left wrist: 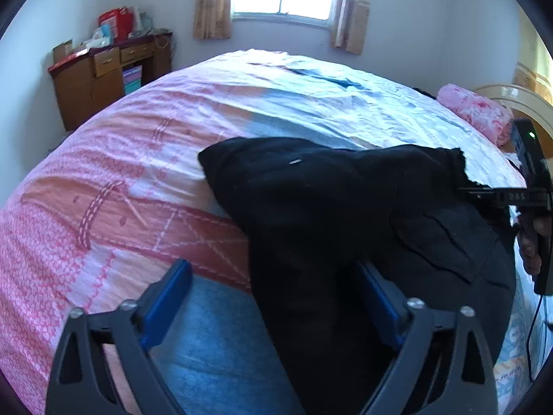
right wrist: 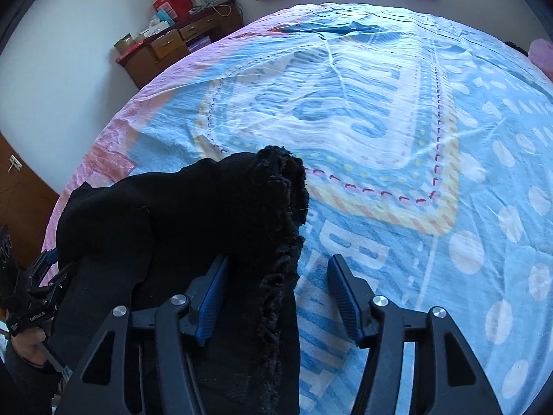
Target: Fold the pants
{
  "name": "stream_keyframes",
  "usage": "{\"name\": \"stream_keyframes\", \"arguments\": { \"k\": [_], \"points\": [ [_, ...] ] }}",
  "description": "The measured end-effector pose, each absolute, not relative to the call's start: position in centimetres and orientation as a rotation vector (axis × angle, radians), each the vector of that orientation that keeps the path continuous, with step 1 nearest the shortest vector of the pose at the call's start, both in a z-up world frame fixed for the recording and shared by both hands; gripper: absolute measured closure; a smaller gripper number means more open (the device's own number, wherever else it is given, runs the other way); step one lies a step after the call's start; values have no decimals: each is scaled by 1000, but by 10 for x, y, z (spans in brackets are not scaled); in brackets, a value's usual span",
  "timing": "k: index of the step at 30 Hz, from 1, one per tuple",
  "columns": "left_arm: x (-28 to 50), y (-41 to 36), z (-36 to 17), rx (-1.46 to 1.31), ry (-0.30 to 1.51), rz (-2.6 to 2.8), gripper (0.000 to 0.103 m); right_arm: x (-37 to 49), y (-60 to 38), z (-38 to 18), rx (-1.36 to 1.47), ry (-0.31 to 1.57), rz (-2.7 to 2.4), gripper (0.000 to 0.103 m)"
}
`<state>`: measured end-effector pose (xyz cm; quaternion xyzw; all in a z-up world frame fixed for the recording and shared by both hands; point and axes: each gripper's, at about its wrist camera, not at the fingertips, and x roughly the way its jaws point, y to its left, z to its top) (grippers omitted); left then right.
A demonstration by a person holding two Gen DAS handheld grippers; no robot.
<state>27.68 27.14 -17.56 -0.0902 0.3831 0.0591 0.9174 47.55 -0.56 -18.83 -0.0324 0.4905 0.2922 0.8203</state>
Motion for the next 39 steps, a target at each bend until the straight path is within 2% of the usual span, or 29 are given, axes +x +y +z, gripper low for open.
{"name": "stream_keyframes", "arguments": {
  "k": [2, 12, 15, 20, 32, 39],
  "points": [
    [276, 273, -173, -196, 790, 123, 2, 475, -7, -186, -72, 1034, 606, 39],
    [236, 252, -128, -142, 701, 115, 1, 425, -35, -142, -78, 881, 544, 38],
    [233, 246, -122, -119, 712, 123, 1, 427, -38, -138, -66, 889, 526, 30],
    [207, 231, -102, -85, 674, 108, 1, 415, -59, -113, 23, 851, 476, 30],
    [98, 188, -78, -100, 583, 67, 0, 203, -72, -62, -124, 587, 485, 29],
    [65, 170, -72, -103, 546, 52, 0, 143, -70, -55, -127, 521, 513, 29]
  ]
}}
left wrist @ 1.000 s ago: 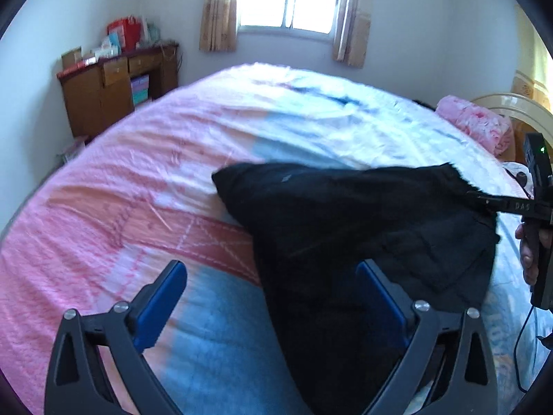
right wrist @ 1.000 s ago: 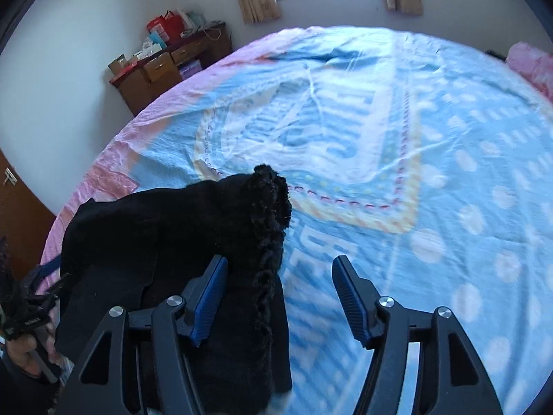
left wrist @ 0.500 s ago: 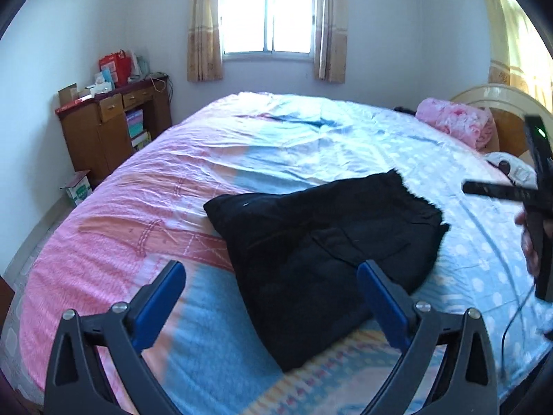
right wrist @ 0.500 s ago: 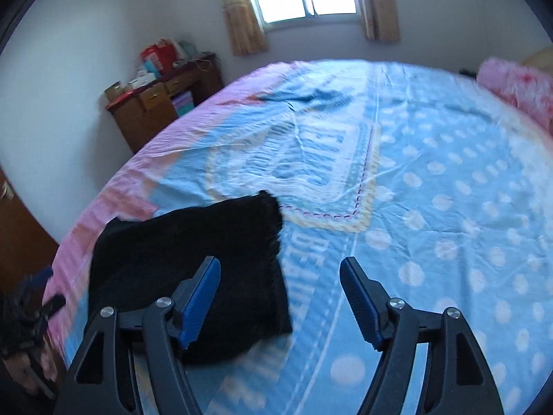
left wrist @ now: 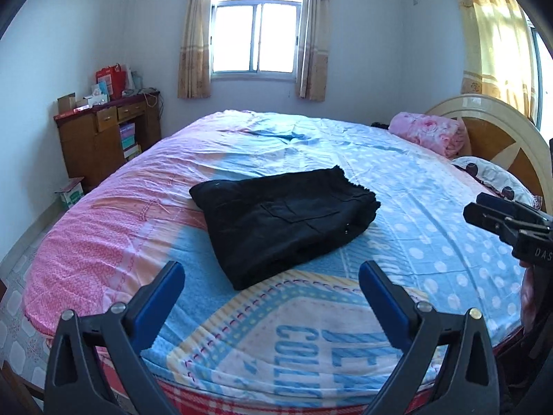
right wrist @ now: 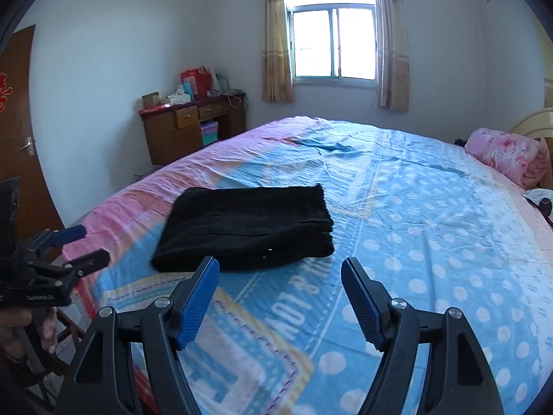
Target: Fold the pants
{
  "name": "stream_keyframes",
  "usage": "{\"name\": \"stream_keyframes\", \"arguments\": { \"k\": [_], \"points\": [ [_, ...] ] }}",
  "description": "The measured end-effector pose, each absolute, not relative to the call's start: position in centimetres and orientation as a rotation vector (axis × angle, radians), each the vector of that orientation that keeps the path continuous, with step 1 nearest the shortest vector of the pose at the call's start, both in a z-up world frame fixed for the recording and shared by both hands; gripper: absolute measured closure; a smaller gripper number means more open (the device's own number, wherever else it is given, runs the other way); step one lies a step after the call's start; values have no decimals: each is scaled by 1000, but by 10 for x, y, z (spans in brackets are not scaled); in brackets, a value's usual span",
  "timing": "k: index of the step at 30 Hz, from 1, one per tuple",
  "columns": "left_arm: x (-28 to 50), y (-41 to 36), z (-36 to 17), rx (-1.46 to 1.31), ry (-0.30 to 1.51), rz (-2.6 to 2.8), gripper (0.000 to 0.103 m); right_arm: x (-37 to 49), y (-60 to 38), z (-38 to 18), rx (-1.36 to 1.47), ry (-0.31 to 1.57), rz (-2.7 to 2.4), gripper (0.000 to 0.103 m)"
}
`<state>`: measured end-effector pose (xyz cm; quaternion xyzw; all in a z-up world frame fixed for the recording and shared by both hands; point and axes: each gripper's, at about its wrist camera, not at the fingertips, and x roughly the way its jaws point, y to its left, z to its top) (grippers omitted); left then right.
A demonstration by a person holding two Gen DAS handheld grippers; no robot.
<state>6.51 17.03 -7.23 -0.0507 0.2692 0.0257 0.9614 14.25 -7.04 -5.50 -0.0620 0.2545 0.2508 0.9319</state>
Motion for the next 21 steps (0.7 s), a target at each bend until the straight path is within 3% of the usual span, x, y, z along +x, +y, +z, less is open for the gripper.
{"name": "stream_keyframes", "arguments": {
  "k": [21],
  "points": [
    [26, 142, -61, -92, 491, -16, 0, 71, -81, -41, -101, 454, 459, 28]
  ]
}}
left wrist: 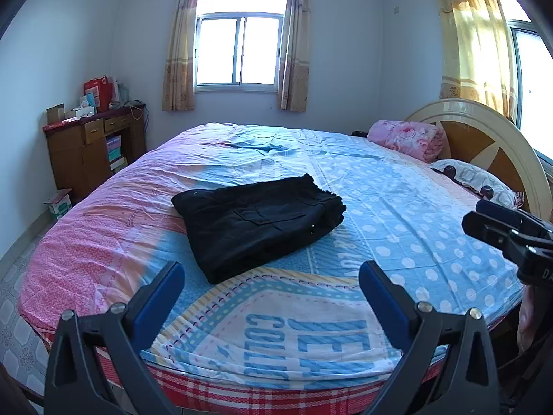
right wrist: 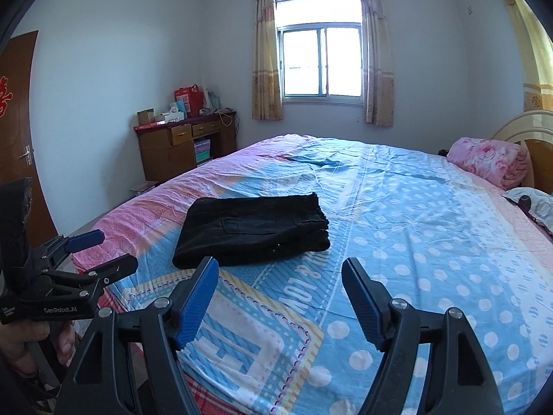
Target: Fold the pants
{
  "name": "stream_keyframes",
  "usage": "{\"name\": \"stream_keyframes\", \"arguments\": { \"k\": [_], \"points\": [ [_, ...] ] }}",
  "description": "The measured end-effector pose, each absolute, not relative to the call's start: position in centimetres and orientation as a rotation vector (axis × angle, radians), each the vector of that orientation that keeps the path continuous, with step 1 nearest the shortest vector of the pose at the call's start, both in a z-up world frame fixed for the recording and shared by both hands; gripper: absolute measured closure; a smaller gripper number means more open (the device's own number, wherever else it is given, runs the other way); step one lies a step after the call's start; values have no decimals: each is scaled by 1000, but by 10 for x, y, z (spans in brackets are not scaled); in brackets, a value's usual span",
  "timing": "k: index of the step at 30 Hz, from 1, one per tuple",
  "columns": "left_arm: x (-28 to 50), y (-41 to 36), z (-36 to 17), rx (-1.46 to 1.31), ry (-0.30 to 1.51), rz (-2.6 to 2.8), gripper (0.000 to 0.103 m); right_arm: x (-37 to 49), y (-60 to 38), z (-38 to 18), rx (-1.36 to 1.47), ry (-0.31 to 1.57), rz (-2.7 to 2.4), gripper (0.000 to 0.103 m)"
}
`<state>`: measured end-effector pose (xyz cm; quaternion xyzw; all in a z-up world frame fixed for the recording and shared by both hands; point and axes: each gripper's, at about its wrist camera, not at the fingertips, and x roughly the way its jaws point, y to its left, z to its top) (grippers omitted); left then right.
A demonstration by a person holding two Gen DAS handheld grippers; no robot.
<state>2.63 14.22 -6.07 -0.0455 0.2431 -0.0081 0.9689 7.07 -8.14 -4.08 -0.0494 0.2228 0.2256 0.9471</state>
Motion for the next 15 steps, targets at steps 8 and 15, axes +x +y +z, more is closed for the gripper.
{"name": "stream_keyframes", "arguments": {
  "k": [8, 15],
  "points": [
    [22, 137, -55, -82, 473, -24, 0, 55, -80, -40, -106, 441, 465, 28],
    [22, 131, -54, -59, 478, -10, 0, 50, -82, -38, -102, 430, 468, 28]
  ]
}}
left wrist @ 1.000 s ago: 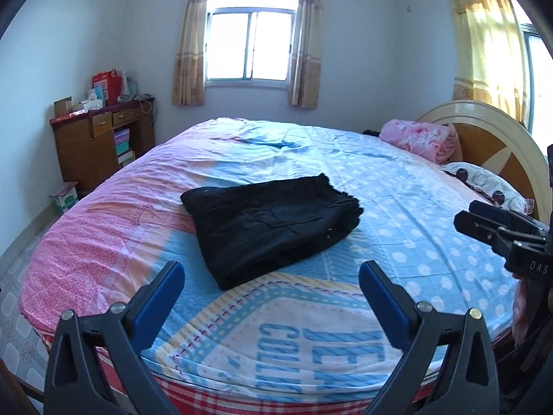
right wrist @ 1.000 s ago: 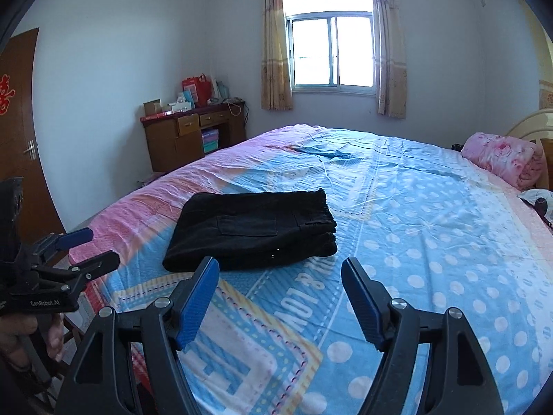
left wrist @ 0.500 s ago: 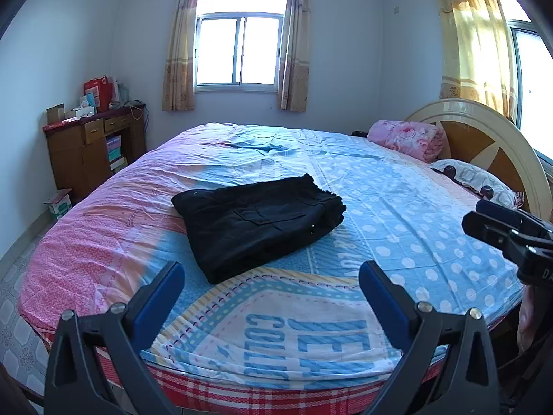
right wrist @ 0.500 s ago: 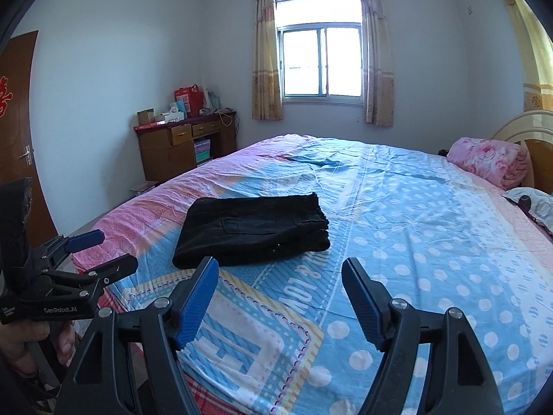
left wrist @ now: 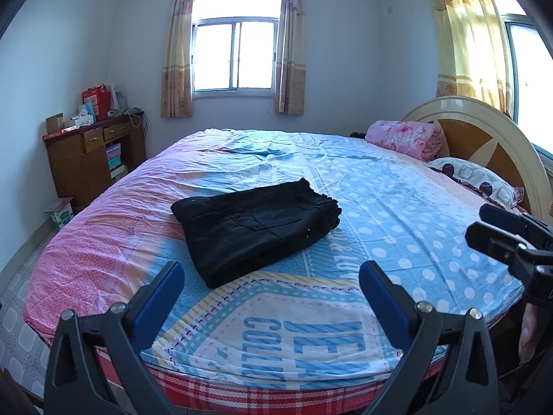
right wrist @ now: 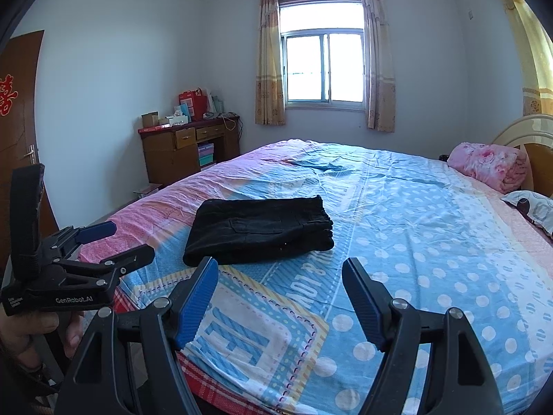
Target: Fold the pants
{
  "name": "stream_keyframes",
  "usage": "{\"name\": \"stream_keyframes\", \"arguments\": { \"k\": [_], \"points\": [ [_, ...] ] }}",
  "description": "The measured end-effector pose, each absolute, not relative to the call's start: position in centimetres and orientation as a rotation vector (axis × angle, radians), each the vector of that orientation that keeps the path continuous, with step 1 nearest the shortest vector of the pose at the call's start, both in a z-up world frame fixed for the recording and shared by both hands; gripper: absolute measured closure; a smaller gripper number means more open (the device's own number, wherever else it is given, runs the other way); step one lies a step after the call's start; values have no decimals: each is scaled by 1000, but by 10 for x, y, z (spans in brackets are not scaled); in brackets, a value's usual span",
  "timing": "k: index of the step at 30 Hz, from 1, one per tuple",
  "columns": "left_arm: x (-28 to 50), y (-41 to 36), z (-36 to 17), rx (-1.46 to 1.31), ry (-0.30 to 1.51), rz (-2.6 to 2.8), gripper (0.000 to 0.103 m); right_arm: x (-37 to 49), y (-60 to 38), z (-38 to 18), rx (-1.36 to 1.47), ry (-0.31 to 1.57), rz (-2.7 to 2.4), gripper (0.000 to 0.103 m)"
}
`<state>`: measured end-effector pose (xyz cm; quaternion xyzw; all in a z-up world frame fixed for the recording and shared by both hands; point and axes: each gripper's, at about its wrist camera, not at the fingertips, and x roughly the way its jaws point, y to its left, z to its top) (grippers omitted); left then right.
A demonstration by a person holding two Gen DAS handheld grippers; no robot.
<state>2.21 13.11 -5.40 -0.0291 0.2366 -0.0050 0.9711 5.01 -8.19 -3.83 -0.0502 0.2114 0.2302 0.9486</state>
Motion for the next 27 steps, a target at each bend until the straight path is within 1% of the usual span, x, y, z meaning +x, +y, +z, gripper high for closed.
{"name": "stream_keyframes", "arguments": {
  "k": [14, 27],
  "points": [
    [18, 126, -45, -31, 472, -12, 0, 42, -83, -33, -103, 400, 470, 28],
    [20, 124, -52, -13, 487, -17, 0, 39, -79, -34, -114, 402, 485, 27]
  ]
}}
